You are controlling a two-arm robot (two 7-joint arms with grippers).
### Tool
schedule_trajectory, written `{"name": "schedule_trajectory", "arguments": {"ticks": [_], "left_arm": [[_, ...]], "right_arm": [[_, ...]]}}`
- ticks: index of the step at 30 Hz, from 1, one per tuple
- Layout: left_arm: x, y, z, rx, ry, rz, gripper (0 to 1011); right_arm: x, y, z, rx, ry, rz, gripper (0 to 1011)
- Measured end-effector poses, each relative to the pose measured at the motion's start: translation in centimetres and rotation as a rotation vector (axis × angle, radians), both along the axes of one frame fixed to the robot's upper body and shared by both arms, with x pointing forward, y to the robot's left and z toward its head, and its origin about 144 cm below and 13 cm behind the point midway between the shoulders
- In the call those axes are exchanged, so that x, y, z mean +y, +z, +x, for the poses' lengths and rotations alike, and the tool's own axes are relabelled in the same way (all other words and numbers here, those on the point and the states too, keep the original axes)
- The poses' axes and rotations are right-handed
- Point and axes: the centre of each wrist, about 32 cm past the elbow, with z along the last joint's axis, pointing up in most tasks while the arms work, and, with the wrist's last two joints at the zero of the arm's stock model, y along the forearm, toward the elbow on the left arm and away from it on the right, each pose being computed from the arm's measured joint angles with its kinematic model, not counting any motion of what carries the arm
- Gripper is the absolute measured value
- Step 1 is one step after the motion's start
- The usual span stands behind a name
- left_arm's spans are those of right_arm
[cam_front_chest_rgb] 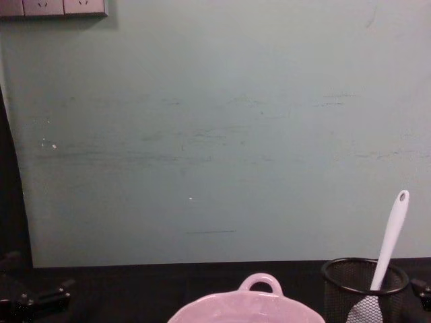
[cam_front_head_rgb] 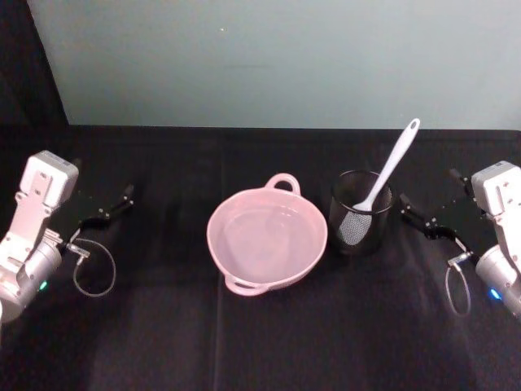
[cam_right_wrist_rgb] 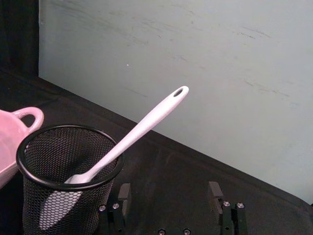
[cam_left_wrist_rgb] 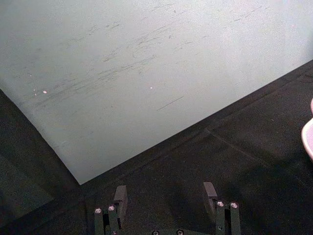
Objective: Use the one hand to pick up the spoon and stir the clear water in the bowl.
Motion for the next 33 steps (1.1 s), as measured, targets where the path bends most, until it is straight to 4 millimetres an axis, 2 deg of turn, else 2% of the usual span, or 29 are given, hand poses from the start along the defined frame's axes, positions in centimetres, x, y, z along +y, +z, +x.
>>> {"name": "schedule_trajectory", "arguments": {"ticks": [33], "left_arm": [[0.0, 0.0, 0.0, 0.0, 0.0, 0.0, 1011]], "right_arm": [[0.0, 0.0, 0.0, 0.0, 0.0, 0.0, 1003]]}}
